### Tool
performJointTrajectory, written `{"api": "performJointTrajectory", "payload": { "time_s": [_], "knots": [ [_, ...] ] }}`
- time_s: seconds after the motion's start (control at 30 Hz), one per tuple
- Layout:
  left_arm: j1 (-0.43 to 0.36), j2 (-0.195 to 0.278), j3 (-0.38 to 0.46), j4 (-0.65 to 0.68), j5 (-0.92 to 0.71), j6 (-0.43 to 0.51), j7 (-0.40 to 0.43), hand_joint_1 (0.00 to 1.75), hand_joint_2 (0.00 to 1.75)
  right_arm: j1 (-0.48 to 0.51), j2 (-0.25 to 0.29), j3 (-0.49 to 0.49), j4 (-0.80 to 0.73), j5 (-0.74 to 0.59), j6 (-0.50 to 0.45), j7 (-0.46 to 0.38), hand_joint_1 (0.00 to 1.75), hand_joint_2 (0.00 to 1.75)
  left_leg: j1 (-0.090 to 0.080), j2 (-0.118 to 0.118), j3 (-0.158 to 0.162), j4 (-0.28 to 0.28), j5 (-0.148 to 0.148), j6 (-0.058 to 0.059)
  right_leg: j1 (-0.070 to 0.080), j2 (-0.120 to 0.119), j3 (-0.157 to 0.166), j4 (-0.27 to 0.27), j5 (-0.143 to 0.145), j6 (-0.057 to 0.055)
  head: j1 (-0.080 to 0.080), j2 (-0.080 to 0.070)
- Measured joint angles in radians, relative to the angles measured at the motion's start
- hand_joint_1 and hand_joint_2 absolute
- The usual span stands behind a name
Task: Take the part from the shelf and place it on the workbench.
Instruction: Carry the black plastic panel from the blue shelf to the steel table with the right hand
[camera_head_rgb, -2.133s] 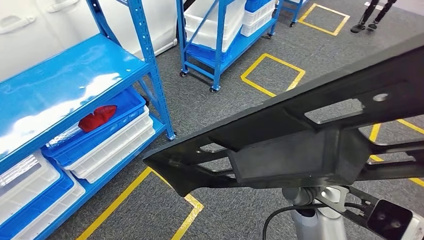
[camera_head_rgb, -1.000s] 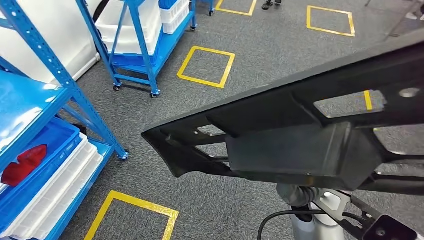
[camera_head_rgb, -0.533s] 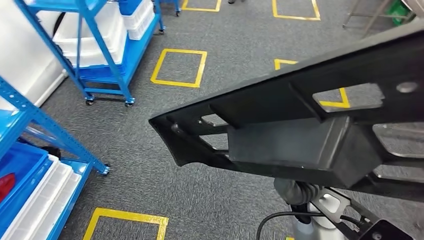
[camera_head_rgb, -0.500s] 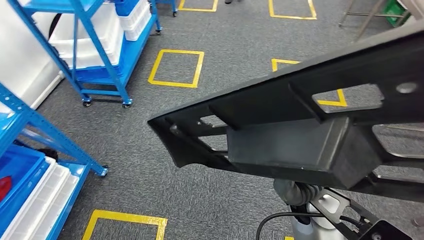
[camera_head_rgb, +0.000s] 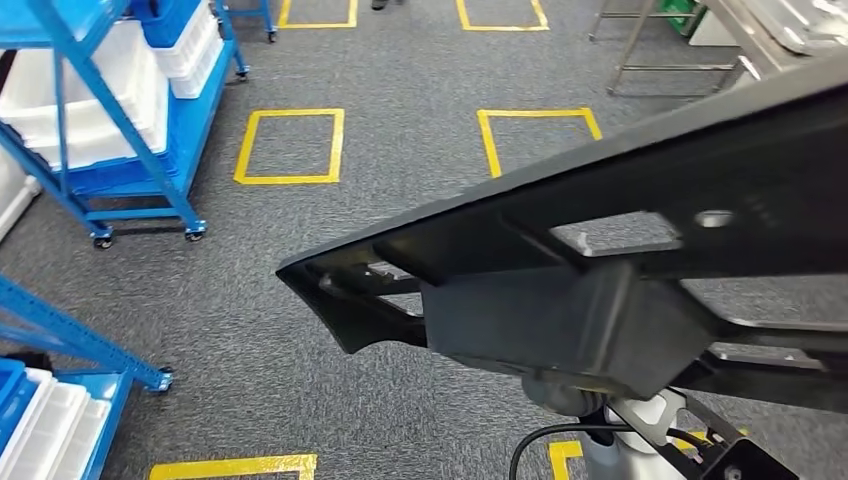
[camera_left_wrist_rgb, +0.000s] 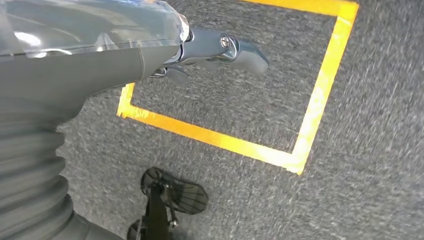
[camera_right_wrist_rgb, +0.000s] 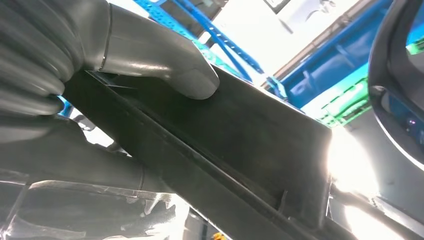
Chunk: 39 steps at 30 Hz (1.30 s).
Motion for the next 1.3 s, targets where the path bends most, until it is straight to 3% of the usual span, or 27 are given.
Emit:
{"api": "performJointTrajectory", "payload": {
  "time_s": [0.03, 0.07, 0.13, 0.2, 0.23, 0.3, 0.33, 0.4, 0.47, 0.5, 0.53, 0.57, 0.6, 0.63, 0.7, 0.77, 0.83, 0.9, 0.97, 1.03, 1.07, 1.13, 1.2, 1.27, 1.3],
  "knots": [
    [-0.001, -0.003, 0.000, 0.000, -0.004, 0.001, 0.008, 0.00, 1.75, -0.001, -0.005, 0.004, 0.005, -0.001, -0.003, 0.000, 1.75, 1.75, -0.001, 0.013, 0.001, 0.000, -0.001, 0.000, -0.002, -0.005, -0.005, 0.011, 0.006, 0.001, 0.000, 0.000],
    [-0.001, -0.006, 0.000, 0.000, -0.008, 0.002, 0.016, 0.00, 1.75, -0.003, -0.010, 0.006, 0.010, -0.002, -0.006, 0.000, 1.75, 1.75, -0.001, 0.024, 0.002, 0.000, -0.003, -0.001, -0.003, -0.010, 0.012, -0.021, 0.029, 0.001, 0.000, 0.000],
    [-0.003, -0.015, 0.000, 0.000, -0.011, 0.004, 0.028, 0.00, 1.75, -0.008, -0.017, 0.010, 0.019, -0.004, -0.012, 0.000, 1.75, 1.75, -0.002, 0.044, 0.008, 0.001, -0.008, -0.007, 0.000, -0.046, 0.086, -0.158, 0.088, -0.004, 0.000, 0.000],
    [-0.002, -0.022, 0.000, 0.000, -0.012, 0.005, 0.033, 0.00, 1.75, -0.014, -0.022, 0.014, 0.027, -0.006, -0.014, 0.000, 1.75, 1.75, -0.006, 0.062, 0.013, 0.002, -0.014, -0.017, 0.010, -0.078, 0.134, -0.253, 0.112, -0.015, 0.000, 0.000],
    [-0.002, -0.025, 0.000, 0.000, -0.012, 0.006, 0.035, 0.00, 1.75, -0.016, -0.023, 0.016, 0.031, -0.006, -0.016, 0.000, 1.75, 1.75, -0.008, 0.071, 0.015, 0.002, -0.017, -0.022, 0.015, -0.081, 0.138, -0.267, 0.109, -0.021, 0.000, 0.000],
    [-0.004, -0.031, 0.000, 0.000, -0.012, 0.006, 0.039, 0.00, 1.75, -0.017, -0.027, 0.017, 0.036, -0.005, -0.023, 0.000, 1.75, 1.75, -0.007, 0.087, 0.019, -0.001, -0.021, -0.033, 0.017, -0.056, 0.137, -0.272, 0.113, -0.033, 0.000, 0.000],
    [-0.006, -0.032, 0.000, 0.000, -0.012, 0.007, 0.041, 0.00, 1.75, -0.018, -0.029, 0.018, 0.038, -0.004, -0.028, 0.000, 1.75, 1.75, -0.005, 0.076, 0.020, 0.003, -0.027, -0.038, 0.014, -0.045, 0.139, -0.277, 0.115, -0.039, 0.000, 0.000],
    [-0.007, -0.035, 0.000, 0.000, -0.010, 0.009, 0.045, 0.00, 1.75, -0.022, -0.030, 0.022, 0.044, -0.005, -0.041, 0.000, 1.75, 1.75, -0.001, 0.025, -0.001, 0.058, -0.065, -0.044, 0.008, -0.025, 0.145, -0.286, 0.120, -0.050, 0.000, 0.000],
    [-0.003, -0.035, 0.004, 0.000, -0.004, 0.010, 0.047, 0.00, 1.75, -0.027, -0.030, 0.030, 0.053, -0.013, -0.046, 0.000, 1.75, 1.75, 0.000, -0.015, -0.065, 0.190, -0.126, -0.046, 0.009, -0.001, 0.146, -0.286, 0.120, -0.056, 0.000, 0.000],
    [-0.001, -0.035, 0.006, 0.000, 0.000, 0.010, 0.047, 0.00, 1.75, -0.027, -0.030, 0.033, 0.059, -0.018, -0.046, 0.000, 1.75, 1.75, 0.000, -0.020, -0.100, 0.253, -0.147, -0.047, 0.010, 0.012, 0.146, -0.286, 0.120, -0.057, 0.000, 0.000],
    [0.001, -0.036, 0.010, 0.000, 0.004, 0.011, 0.046, 0.00, 1.75, -0.027, -0.030, 0.036, 0.067, -0.025, -0.044, 0.000, 1.75, 1.75, 0.000, -0.021, -0.124, 0.290, -0.149, -0.047, 0.012, 0.026, 0.146, -0.285, 0.120, -0.057, 0.000, 0.000],
    [0.001, -0.036, 0.014, 0.000, 0.006, 0.012, 0.044, 0.00, 1.75, -0.028, -0.030, 0.038, 0.075, -0.033, -0.040, 0.000, 1.75, 1.75, 0.000, -0.021, -0.130, 0.286, -0.129, -0.046, 0.012, 0.040, 0.146, -0.283, 0.120, -0.057, 0.000, 0.000],
    [0.001, -0.037, 0.018, 0.000, 0.008, 0.014, 0.042, 0.00, 1.75, -0.030, -0.029, 0.038, 0.085, -0.041, -0.036, 0.000, 1.75, 1.75, 0.000, -0.024, -0.119, 0.246, -0.094, -0.044, 0.012, 0.053, 0.147, -0.281, 0.119, -0.056, 0.000, 0.000],
    [0.000, -0.038, 0.021, 0.000, 0.009, 0.017, 0.041, 0.00, 1.75, -0.033, -0.029, 0.039, 0.096, -0.049, -0.030, 0.000, 1.75, 1.75, 0.001, -0.035, -0.093, 0.176, -0.049, -0.042, 0.012, 0.067, 0.147, -0.279, 0.118, -0.055, 0.000, 0.000],
    [0.000, -0.038, 0.027, 0.000, 0.005, 0.023, 0.042, 0.00, 1.75, -0.043, -0.027, 0.038, 0.122, -0.060, -0.020, 0.000, 1.75, 1.75, 0.003, -0.074, -0.042, 0.057, -0.001, -0.036, 0.011, 0.092, 0.144, -0.272, 0.116, -0.046, 0.000, 0.000],
    [0.000, -0.038, 0.029, 0.000, -0.004, 0.022, 0.045, 0.00, 1.75, -0.052, -0.025, 0.037, 0.149, -0.062, -0.018, 0.000, 1.75, 1.75, 0.000, -0.094, -0.024, 0.017, 0.003, -0.029, 0.007, 0.112, 0.137, -0.271, 0.118, -0.034, 0.000, 0.000],
    [-0.003, -0.039, 0.029, 0.000, -0.014, 0.016, 0.045, 0.00, 1.75, -0.061, -0.024, 0.032, 0.179, -0.064, -0.020, 0.001, 1.75, 1.75, -0.002, -0.076, -0.020, 0.008, 0.010, -0.018, 0.003, 0.124, 0.133, -0.273, 0.122, -0.021, 0.000, 0.000],
    [-0.008, -0.041, 0.029, 0.000, -0.023, 0.014, 0.045, 0.00, 1.75, -0.077, -0.025, 0.023, 0.211, -0.070, -0.021, 0.001, 1.75, 1.75, 0.000, -0.053, -0.016, -0.003, 0.017, -0.003, 0.005, 0.085, 0.117, -0.241, 0.101, -0.011, 0.000, 0.000],
    [-0.006, -0.042, 0.030, 0.000, -0.027, 0.018, 0.049, 0.00, 1.75, -0.094, -0.025, 0.017, 0.242, -0.077, -0.018, 0.001, 1.75, 1.75, -0.002, -0.028, -0.014, -0.008, 0.020, 0.005, 0.005, 0.022, 0.064, -0.131, 0.043, -0.004, 0.000, 0.000],
    [-0.002, -0.042, 0.031, 0.000, -0.028, 0.022, 0.055, 0.00, 1.75, -0.101, -0.025, 0.015, 0.271, -0.080, -0.014, 0.001, 1.75, 1.75, -0.006, -0.001, -0.015, -0.008, 0.018, 0.007, 0.001, -0.002, 0.006, -0.015, 0.000, 0.002, 0.000, 0.000],
    [-0.002, -0.042, 0.032, 0.000, -0.027, 0.024, 0.057, 0.00, 1.75, -0.102, -0.025, 0.015, 0.282, -0.080, -0.012, 0.001, 1.75, 1.75, -0.007, 0.012, -0.015, -0.007, 0.017, 0.007, -0.001, -0.006, -0.001, 0.000, 0.003, 0.003, 0.000, 0.000],
    [-0.003, -0.042, 0.034, 0.000, -0.027, 0.026, 0.060, 0.00, 1.75, -0.105, -0.025, 0.015, 0.295, -0.081, -0.008, 0.002, 1.75, 1.75, -0.008, 0.034, -0.012, -0.007, 0.014, 0.004, -0.002, -0.019, 0.042, -0.080, 0.053, 0.000, 0.000, 0.000],
    [-0.004, -0.042, 0.038, 0.000, -0.025, 0.030, 0.062, 0.00, 1.75, -0.112, -0.024, 0.015, 0.298, -0.082, -0.006, 0.002, 1.75, 1.75, -0.011, 0.053, -0.007, -0.006, 0.008, -0.002, 0.007, -0.062, 0.116, -0.218, 0.101, -0.011, 0.000, 0.000],
    [-0.004, -0.042, 0.045, 0.000, -0.024, 0.033, 0.063, 0.00, 1.75, -0.118, -0.022, 0.015, 0.298, -0.085, -0.006, 0.003, 1.75, 1.75, -0.014, 0.072, -0.003, -0.005, 0.003, -0.012, 0.019, -0.084, 0.146, -0.281, 0.112, -0.023, 0.000, 0.000],
    [-0.004, -0.042, 0.048, 0.000, -0.023, 0.034, 0.063, 0.00, 1.75, -0.119, -0.021, 0.015, 0.298, -0.086, -0.006, 0.003, 1.75, 1.75, -0.015, 0.082, 0.000, -0.006, 0.001, -0.017, 0.022, -0.073, 0.145, -0.282, 0.113, -0.028, 0.000, 0.000]
  ]
}}
